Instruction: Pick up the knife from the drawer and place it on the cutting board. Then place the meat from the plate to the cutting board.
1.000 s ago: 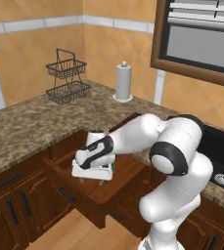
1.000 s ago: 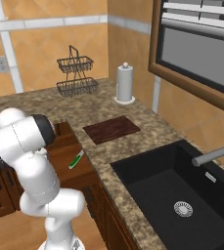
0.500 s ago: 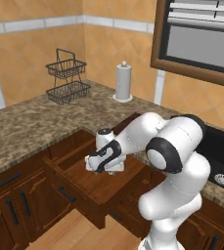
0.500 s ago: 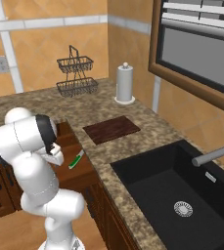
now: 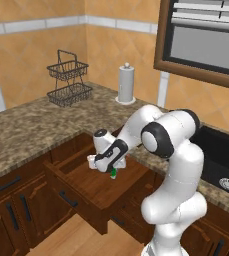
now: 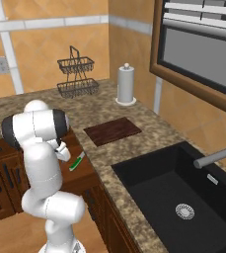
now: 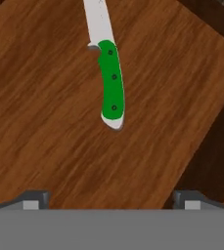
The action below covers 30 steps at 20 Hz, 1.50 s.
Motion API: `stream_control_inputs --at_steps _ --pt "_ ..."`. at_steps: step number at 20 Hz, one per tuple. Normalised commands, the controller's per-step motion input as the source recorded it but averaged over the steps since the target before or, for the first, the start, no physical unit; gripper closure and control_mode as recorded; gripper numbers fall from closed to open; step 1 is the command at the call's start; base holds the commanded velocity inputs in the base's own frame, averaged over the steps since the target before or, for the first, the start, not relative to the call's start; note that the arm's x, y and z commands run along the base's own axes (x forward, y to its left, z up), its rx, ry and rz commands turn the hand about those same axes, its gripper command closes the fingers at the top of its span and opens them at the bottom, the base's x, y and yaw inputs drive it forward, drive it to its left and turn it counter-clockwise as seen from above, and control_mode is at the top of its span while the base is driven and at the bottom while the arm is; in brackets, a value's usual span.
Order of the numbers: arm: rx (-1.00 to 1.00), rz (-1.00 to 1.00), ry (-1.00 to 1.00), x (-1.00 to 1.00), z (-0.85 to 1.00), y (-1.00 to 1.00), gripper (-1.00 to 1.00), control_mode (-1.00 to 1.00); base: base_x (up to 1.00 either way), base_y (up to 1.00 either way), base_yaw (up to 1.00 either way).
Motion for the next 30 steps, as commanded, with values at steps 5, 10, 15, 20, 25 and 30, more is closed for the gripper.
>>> stream_control_inputs --at_steps 5,10,15,20,25,30 --pt "0.00 -0.05 0.00 0.26 -0.47 -0.44 -1.00 -1.00 0.00 0.00 0.00" --pt "-0.02 -0.01 0.00 0.20 -0.57 -0.15 -1.00 -1.00 0.00 0.00 0.00" --pt "-0.04 -0.01 -0.01 0.32 -0.35 0.00 -1.00 -1.00 0.00 0.00 0.00" --pt "-0.01 0.00 -0.02 0.12 -0.42 -0.03 -1.00 -1.00 0.00 0.00 0.00" --pt "0.00 0.00 0.00 0.09 -0.37 -0.03 -1.00 -1.00 0.00 0.00 0.00" --pt "0.00 0.00 0.00 0.03 -0.21 -0.02 1.00 -1.00 0.00 0.00 0.00"
